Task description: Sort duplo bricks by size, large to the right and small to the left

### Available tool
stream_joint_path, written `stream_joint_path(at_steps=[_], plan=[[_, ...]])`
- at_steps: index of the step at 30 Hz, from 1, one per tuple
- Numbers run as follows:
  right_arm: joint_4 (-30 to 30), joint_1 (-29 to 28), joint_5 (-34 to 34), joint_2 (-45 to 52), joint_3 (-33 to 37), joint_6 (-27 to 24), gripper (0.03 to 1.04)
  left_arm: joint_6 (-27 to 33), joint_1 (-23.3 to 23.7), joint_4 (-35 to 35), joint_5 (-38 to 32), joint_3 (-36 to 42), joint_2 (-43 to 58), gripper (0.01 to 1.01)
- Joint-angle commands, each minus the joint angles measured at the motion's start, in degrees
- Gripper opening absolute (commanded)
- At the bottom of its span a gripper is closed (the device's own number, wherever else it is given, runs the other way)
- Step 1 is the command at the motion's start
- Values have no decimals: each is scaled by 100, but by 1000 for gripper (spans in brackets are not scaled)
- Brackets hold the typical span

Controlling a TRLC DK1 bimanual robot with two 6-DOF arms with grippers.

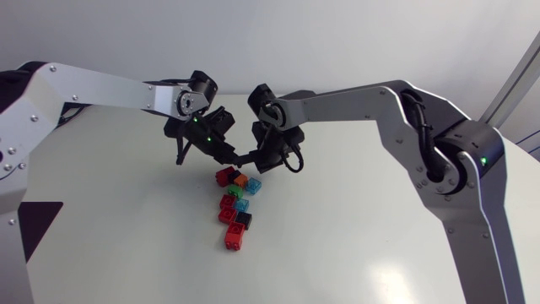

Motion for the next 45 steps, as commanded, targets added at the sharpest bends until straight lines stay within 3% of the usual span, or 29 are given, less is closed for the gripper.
stream_joint_path(at_steps=[1, 10, 19, 25, 29, 39, 45], plan=[[-115, 223, -173, -135, -142, 102, 49, 61, -163, -69, 75, -251, 32, 216], [-28, 469, -393, -601, -906, 252, 49, 430, -136, -156, 330, -1174, -302, 218], [148, 469, -542, -1787, -2348, 252, 49, 790, 664, -156, 822, -2167, -1251, 218], [342, 425, -542, -2587, -3156, 199, 49, 940, 883, -156, 963, -2764, -2183, 220], [333, 170, -542, -2763, -3218, 181, 49, 658, 1006, -130, 963, -2088, -2095, 220], [359, -480, -542, -3967, -3763, 173, 49, 43, 839, -130, 963, 259, 50, 218], [306, -550, -542, -4485, -4027, 173, 49, 43, 593, -156, 954, 487, 586, 218]])
